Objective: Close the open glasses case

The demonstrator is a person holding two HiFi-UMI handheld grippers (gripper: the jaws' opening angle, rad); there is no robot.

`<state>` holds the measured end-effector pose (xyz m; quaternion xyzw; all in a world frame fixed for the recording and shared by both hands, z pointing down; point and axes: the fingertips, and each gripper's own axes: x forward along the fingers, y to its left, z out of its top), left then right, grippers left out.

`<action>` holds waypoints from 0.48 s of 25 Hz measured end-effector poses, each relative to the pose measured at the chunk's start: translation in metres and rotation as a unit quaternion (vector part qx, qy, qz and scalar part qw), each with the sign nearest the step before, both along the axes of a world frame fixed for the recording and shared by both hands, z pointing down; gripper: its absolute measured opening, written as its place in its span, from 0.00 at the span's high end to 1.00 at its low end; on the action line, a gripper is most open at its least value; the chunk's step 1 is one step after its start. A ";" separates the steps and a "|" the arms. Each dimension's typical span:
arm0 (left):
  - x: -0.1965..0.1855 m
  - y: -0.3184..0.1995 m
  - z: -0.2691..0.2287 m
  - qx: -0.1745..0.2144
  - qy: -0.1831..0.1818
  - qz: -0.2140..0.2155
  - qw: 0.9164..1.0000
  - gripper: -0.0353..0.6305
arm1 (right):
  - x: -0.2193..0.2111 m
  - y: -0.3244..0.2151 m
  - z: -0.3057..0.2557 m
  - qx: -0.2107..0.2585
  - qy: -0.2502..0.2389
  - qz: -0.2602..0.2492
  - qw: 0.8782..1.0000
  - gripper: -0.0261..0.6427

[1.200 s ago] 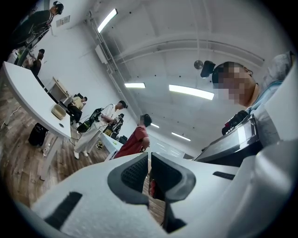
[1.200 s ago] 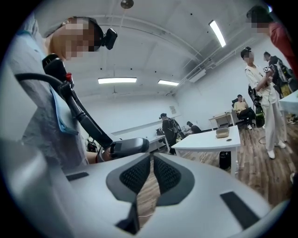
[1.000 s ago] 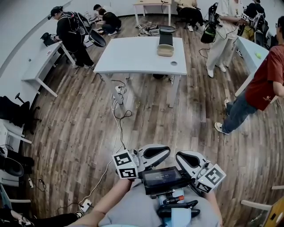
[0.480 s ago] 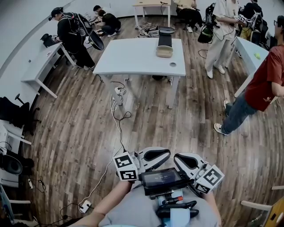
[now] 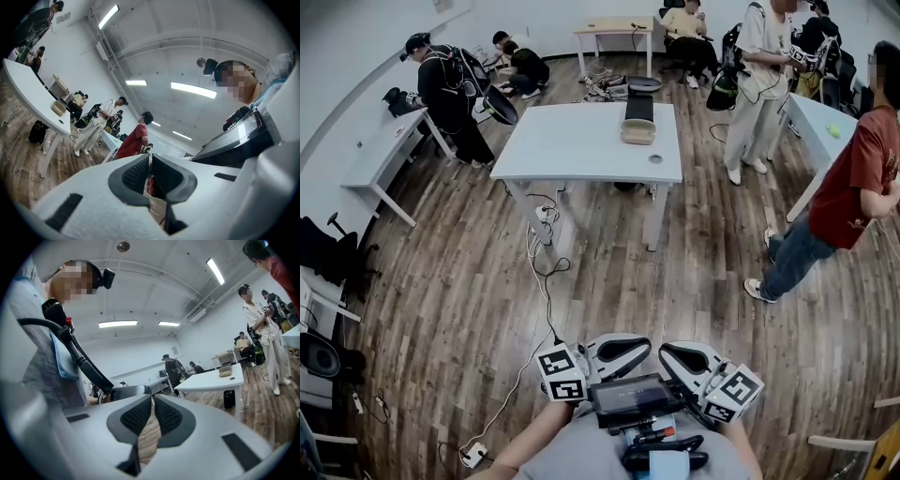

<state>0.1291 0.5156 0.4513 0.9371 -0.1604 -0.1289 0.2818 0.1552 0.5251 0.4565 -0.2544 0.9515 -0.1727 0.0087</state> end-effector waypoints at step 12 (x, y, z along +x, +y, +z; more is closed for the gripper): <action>-0.024 -0.064 0.072 -0.020 -0.075 -0.031 0.996 0.90 | -0.008 -0.054 0.054 -0.044 0.017 0.013 0.999 0.91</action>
